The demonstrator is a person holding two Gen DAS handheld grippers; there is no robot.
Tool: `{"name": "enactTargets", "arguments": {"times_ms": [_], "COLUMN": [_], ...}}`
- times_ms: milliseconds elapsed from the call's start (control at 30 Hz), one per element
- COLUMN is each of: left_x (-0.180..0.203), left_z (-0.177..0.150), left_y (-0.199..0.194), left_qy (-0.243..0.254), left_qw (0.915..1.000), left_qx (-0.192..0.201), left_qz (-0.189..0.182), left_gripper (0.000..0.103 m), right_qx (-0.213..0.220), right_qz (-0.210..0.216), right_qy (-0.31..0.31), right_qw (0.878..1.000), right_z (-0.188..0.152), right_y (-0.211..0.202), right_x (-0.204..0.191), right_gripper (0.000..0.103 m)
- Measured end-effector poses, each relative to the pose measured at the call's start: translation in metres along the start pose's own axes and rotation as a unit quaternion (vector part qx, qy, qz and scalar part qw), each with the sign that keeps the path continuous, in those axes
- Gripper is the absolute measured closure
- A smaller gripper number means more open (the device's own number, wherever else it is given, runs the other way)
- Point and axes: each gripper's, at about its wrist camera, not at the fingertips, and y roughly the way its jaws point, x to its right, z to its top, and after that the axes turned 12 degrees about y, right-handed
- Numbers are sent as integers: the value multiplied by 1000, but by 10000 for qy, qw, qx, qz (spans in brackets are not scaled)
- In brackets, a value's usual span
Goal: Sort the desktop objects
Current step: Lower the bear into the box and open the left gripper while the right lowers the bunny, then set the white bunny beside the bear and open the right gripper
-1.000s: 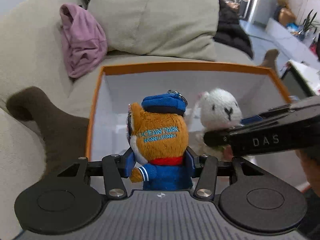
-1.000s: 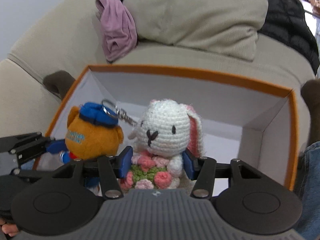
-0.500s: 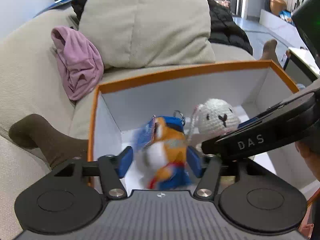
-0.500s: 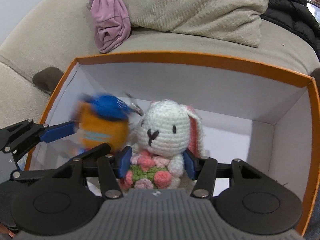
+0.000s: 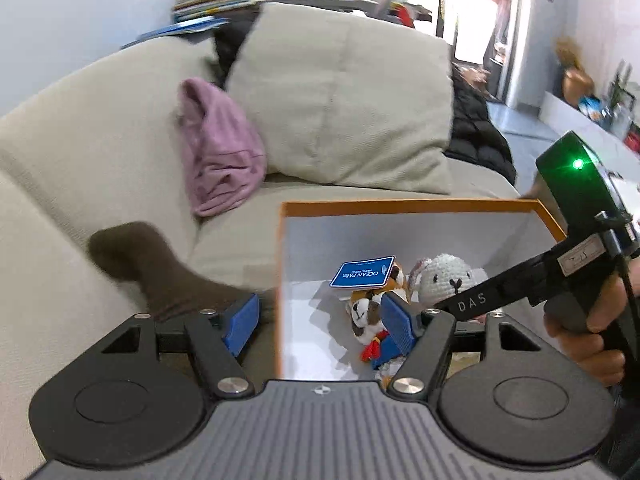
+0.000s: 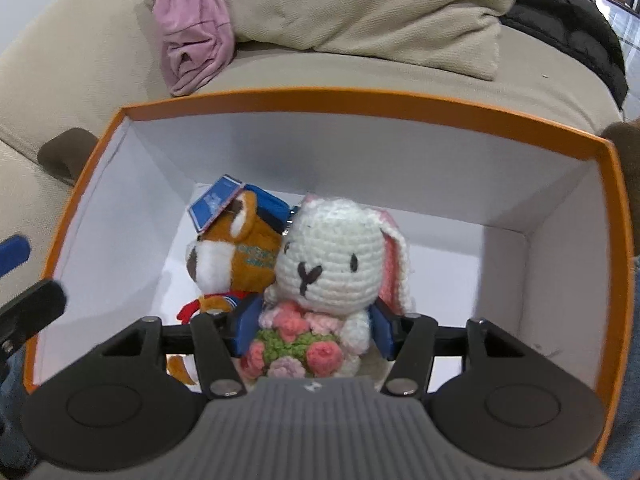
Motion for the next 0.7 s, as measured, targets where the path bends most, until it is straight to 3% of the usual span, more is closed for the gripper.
{"name": "enactTargets", "arguments": {"times_ms": [100,300,500,700], "left_x": [-14,-38,-44,-43], "left_z": [-9,-26,-32,-38], "left_y": [0,20,25,29], "left_qy": [-284,-969,-1208,-1319], "left_qw": [9995,9924,9882,9845], "left_qx": [-79,-335,-363,-393], "left_qz": [-70,-679,-870,-1088], "left_gripper": [24,25,39,55], "right_qx": [-23,146,148,380], "right_qz": [195,263,182,225], "right_qy": [9,-326,-518,-663], "right_qw": [9998,9990,9984,9968], "right_z": [9,25,25,19], "right_y": [7,18,14,-17], "right_x": [-11,-34,-35,-33], "right_gripper": [44,43,39,30]}}
